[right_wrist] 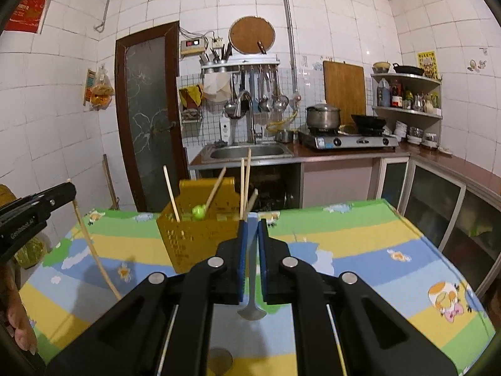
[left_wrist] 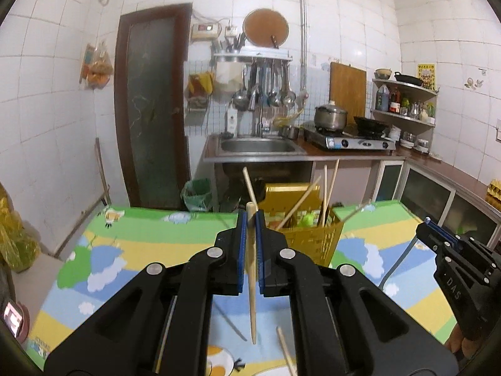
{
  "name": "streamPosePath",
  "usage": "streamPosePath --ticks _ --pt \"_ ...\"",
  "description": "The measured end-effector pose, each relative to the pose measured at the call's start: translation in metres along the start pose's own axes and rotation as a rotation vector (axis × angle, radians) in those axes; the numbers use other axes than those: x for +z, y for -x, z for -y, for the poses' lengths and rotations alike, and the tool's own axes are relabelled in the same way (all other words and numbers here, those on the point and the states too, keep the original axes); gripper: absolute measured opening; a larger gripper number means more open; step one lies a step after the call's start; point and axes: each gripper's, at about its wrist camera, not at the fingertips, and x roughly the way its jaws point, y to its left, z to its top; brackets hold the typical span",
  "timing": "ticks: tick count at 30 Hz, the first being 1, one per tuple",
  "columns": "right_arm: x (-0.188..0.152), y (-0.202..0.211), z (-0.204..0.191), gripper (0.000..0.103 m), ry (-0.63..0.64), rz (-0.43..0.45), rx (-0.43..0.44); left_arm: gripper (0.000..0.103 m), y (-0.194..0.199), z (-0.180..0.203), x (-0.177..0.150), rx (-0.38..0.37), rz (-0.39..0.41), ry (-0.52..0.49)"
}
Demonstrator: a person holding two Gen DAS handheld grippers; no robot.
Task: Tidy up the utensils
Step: 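Carry both chopsticks up and drop them into the yellow basket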
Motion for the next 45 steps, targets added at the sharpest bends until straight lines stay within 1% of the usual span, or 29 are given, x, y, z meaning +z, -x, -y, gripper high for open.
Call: streamPosePath --ticks 4,7,9,11,14,17,21,22,24,28,32,35,36,37,38,39,40,41,42,43,44,45 --pt "0.028 0.001 -0.002 0.007 -0.002 0.052 0.018 0.004 0.000 0.010 0.033 -0.018 0.056 -0.007" --pt "0.056 0.001 -0.005 0.007 -0.006 0.095 0.039 0.004 0.000 0.014 0.061 -0.033 0.094 -0.004" --pt "0.074 -0.003 -0.008 0.007 -0.006 0.114 0.053 0.004 -0.001 0.020 0.079 -0.025 0.120 -0.016" --pt "0.092 -0.012 -0.011 0.007 -0.003 0.134 0.050 0.004 -0.007 0.023 0.098 -0.018 0.144 -0.006" --pt "0.109 -0.030 -0.014 0.007 -0.011 0.132 0.063 0.004 -0.024 0.024 0.116 -0.034 0.141 0.029" --pt "0.114 -0.051 -0.017 0.007 -0.014 0.115 0.068 0.004 -0.048 0.027 0.127 -0.019 0.144 0.038" --pt "0.108 -0.087 -0.019 0.007 -0.008 0.076 0.073 0.004 -0.083 0.031 0.127 -0.009 0.133 0.038" --pt "0.107 -0.094 -0.019 0.007 -0.008 0.067 0.072 0.004 -0.098 0.032 0.124 -0.005 0.124 0.037" --pt "0.101 -0.110 -0.016 0.007 -0.012 0.044 0.075 0.004 -0.116 0.032 0.118 -0.001 0.113 0.041" --pt "0.084 -0.140 -0.014 0.007 -0.017 0.003 0.088 0.004 -0.160 0.029 0.093 0.007 0.049 0.062" --pt "0.067 -0.161 -0.014 0.007 -0.019 -0.031 0.098 0.005 -0.184 0.026 0.073 0.025 0.016 0.058" --pt "0.057 -0.170 -0.013 0.009 -0.034 -0.066 0.115 0.005 -0.190 0.020 0.062 0.022 -0.020 0.072" --pt "0.056 -0.171 -0.013 0.019 -0.032 -0.070 0.114 0.005 -0.188 0.017 0.059 0.020 -0.030 0.076" --pt "0.055 -0.170 -0.013 0.043 -0.023 -0.073 0.099 0.006 -0.185 0.015 0.058 0.018 -0.033 0.078" --pt "0.055 -0.166 -0.012 0.059 -0.025 -0.070 0.091 0.013 -0.180 0.012 0.057 0.017 -0.034 0.080" --pt "0.056 -0.161 -0.010 0.071 -0.035 -0.058 0.086 0.021 -0.175 0.009 0.057 0.018 -0.034 0.082" --pt "0.056 -0.156 -0.009 0.071 -0.038 -0.052 0.079 0.041 -0.163 0.004 0.058 0.025 -0.028 0.089" --pt "0.059 -0.149 -0.009 0.071 -0.033 -0.057 0.066 0.056 -0.156 0.002 0.058 0.027 -0.024 0.094" --pt "0.059 -0.145 -0.009 0.071 -0.032 -0.061 0.061 0.059 -0.144 -0.001 0.059 0.031 -0.020 0.098" --pt "0.060 -0.138 -0.007 0.073 -0.032 -0.066 0.054 0.065 -0.135 -0.005 0.059 0.034 -0.020 0.096" --pt "0.060 -0.130 -0.006 0.076 -0.031 -0.069 0.047 0.076 -0.127 -0.006 0.057 0.037 -0.021 0.092" --pt "0.058 -0.121 -0.005 0.082 -0.026 -0.073 0.036 0.083 -0.119 -0.009 0.056 0.042 -0.024 0.087"
